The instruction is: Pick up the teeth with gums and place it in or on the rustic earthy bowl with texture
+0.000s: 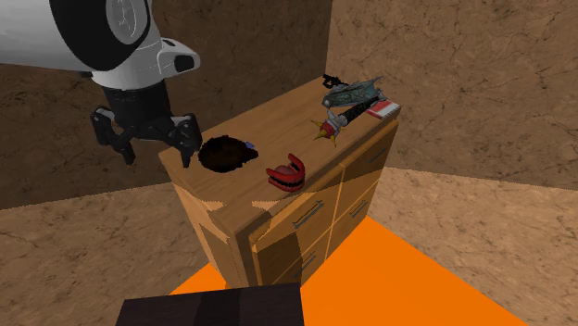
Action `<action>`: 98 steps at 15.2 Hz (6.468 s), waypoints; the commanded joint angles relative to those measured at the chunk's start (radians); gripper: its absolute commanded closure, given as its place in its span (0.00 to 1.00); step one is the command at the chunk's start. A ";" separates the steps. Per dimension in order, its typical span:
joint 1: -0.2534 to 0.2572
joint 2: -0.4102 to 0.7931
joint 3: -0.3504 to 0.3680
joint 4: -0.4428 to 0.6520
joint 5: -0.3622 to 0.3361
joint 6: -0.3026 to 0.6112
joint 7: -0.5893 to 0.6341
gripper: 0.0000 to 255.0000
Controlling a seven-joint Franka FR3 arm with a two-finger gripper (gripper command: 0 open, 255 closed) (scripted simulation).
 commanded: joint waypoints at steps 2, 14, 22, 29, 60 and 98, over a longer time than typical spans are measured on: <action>-0.003 0.020 -0.010 -0.008 -0.010 0.026 -0.015 0.00; -0.031 0.343 -0.133 -0.012 -0.091 0.325 -0.176 0.00; -0.043 0.619 -0.207 0.087 -0.087 0.486 -0.285 0.00; -0.066 0.882 -0.251 0.240 -0.037 0.579 -0.387 0.00; -0.217 1.521 -0.229 0.769 0.096 0.662 -0.543 1.00; -0.205 1.363 -0.262 0.916 0.047 0.361 -0.521 1.00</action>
